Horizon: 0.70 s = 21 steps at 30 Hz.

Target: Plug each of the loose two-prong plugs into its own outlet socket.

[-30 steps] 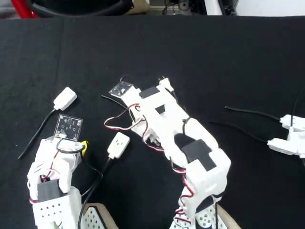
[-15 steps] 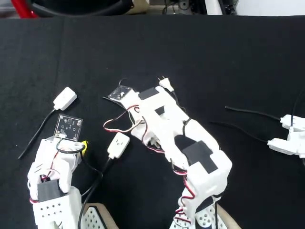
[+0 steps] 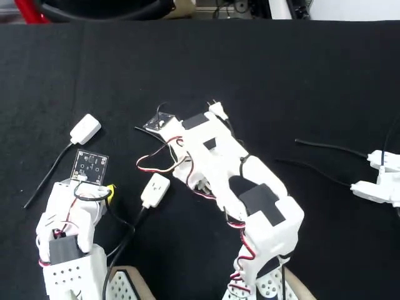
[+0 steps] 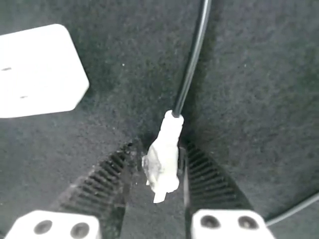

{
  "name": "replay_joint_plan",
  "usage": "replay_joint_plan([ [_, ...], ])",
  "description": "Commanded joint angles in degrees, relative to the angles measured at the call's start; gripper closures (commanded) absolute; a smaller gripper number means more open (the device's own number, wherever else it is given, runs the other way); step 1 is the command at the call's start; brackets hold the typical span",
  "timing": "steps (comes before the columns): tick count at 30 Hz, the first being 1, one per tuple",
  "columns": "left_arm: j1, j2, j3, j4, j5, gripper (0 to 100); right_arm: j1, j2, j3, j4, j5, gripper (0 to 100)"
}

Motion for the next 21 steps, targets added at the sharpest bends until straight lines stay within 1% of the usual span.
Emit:
replay_joint_plan([
  [1,-0.7,0.0,1.1,0.2,-0.3,70,-0.4,-2.3,-3.3,0.7,-0.8,88.2],
  [8,-0.7,0.0,1.1,0.2,-0.3,70,1.4,-2.4,-3.7,1.1,-0.5,88.2],
  [15,-0.7,0.0,1.1,0.2,-0.3,70,1.3,-2.4,-5.1,2.7,-0.4,88.6],
  [19,-0.7,0.0,1.1,0.2,-0.3,70,1.3,-2.4,-5.6,3.3,-0.4,95.6],
  [21,-0.7,0.0,1.1,0.2,-0.3,70,1.3,-2.4,-5.6,3.3,-0.4,95.9],
])
